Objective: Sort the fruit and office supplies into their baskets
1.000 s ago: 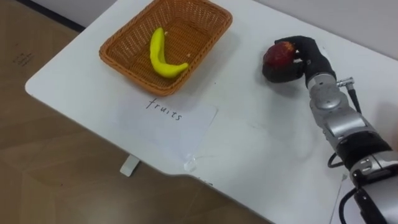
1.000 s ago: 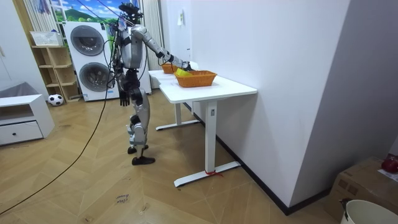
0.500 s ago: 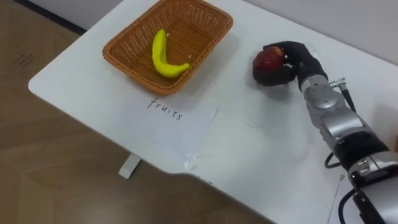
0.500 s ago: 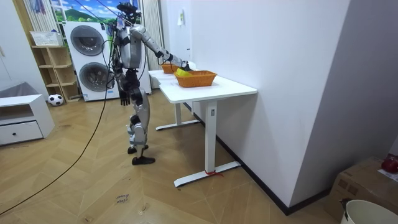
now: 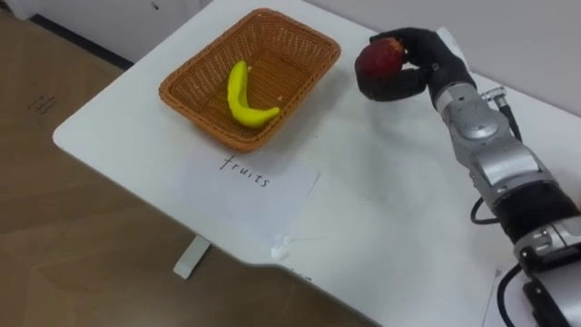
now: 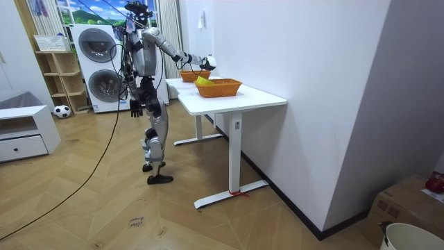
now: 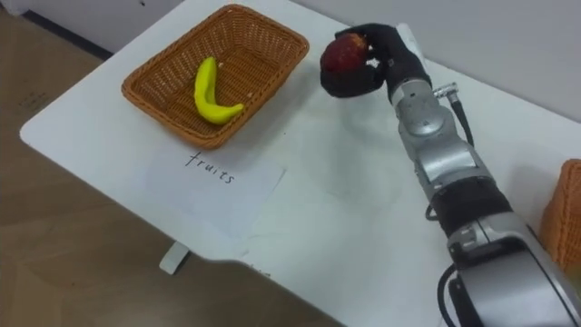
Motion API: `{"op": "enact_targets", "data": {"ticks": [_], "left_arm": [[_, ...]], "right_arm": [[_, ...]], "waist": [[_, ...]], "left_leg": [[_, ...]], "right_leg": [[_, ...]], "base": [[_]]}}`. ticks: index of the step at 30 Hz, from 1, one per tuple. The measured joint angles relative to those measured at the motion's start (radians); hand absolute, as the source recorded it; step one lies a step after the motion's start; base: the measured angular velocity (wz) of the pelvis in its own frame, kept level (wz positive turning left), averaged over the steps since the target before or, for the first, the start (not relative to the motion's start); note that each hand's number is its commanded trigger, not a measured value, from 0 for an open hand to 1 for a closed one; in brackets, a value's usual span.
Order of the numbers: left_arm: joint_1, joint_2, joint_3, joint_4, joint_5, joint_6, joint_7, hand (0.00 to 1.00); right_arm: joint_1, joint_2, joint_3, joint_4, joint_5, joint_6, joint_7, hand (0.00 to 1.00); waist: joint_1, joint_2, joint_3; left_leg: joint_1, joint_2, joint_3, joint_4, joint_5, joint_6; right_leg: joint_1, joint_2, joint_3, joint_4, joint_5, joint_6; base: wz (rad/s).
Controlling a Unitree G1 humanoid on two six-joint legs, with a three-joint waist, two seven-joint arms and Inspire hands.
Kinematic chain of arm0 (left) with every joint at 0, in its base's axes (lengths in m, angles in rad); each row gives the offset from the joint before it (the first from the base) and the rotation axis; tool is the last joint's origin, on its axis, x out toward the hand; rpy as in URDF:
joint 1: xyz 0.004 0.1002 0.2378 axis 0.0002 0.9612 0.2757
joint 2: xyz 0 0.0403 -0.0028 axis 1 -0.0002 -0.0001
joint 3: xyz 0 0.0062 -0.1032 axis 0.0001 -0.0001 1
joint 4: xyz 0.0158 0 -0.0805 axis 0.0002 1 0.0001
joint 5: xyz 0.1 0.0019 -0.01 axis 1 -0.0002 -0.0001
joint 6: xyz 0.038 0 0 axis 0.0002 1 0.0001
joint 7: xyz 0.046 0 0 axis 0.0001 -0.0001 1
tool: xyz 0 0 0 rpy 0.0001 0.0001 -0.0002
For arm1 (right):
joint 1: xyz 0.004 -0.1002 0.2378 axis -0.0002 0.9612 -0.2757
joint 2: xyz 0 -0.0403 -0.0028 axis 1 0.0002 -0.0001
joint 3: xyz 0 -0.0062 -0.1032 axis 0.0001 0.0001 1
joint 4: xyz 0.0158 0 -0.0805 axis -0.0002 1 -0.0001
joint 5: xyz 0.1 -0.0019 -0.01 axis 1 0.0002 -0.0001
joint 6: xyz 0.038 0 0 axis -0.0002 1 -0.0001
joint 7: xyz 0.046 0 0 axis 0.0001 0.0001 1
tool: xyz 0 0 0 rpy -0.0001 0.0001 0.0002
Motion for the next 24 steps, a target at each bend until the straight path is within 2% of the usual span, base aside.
{"op": "enact_targets", "data": {"ticks": [3, 7, 11, 14, 19, 24], "left_arm": [[0.01, 0.0, 0.0, -0.002, 0.0, 0.007, -0.009, 0.0], [0.011, -0.005, 0.001, -0.002, 0.0, 0.02, -0.011, 0.0], [0.027, -0.025, 0.001, -0.022, 0.001, 0.042, -0.011, 0.0], [0.033, -0.026, 0.002, -0.042, 0.001, 0.053, -0.011, 0.0], [0.032, -0.024, 0.023, -0.046, 0.001, 0.052, -0.01, 0.0], [0.033, -0.024, 0.041, -0.045, 0.001, 0.054, -0.01, 0.0]], "right_arm": [[0.0, 0.0, -0.001, -0.017, 0.001, 0.006, 0.002, 1.0], [0.0, 0.0, -0.001, -0.053, 0.009, 0.027, 0.005, 1.0], [0.0, 0.001, -0.001, -0.142, -0.016, 0.078, 0.006, 1.0], [0.0, 0.002, 0.001, -0.196, -0.015, 0.08, 0.0, 1.0], [0.0, 0.002, 0.021, -0.213, -0.024, 0.089, -0.003, 1.0], [0.0, 0.003, 0.025, -0.213, -0.024, 0.107, -0.002, 1.0]], "waist": [[0.001, 0.007, -0.0072], [0.001, 0.008, -0.008], [0.003, 0.005, -0.0089], [0.016, -0.001, -0.0096], [0.031, -0.011, -0.0069], [0.052, -0.018, 0.0012]], "left_leg": [[0.018, 0.0, -0.002, -0.003, 0.0, 0.0], [0.025, 0.0, -0.002, -0.007, 0.001, -0.002], [0.024, 0.0, -0.003, -0.006, 0.001, -0.002], [0.035, 0.0, -0.004, -0.006, 0.002, -0.002], [0.047, -0.002, -0.021, -0.01, 0.002, -0.002], [0.049, -0.012, -0.037, -0.018, 0.001, -0.001]], "right_leg": [[0.019, 0.001, -0.004, 0.0, -0.001, 0.002], [0.034, 0.002, -0.015, 0.001, -0.001, 0.002], [0.034, 0.001, -0.017, 0.003, -0.001, 0.002], [0.036, 0.002, -0.016, 0.003, -0.001, 0.002], [0.051, 0.0, -0.014, 0.001, -0.004, 0.007], [0.059, -0.001, -0.021, -0.002, -0.006, 0.01]], "base": [[0.04], [0.01], [0.0], [0.0], [0.08], [0.08]]}}
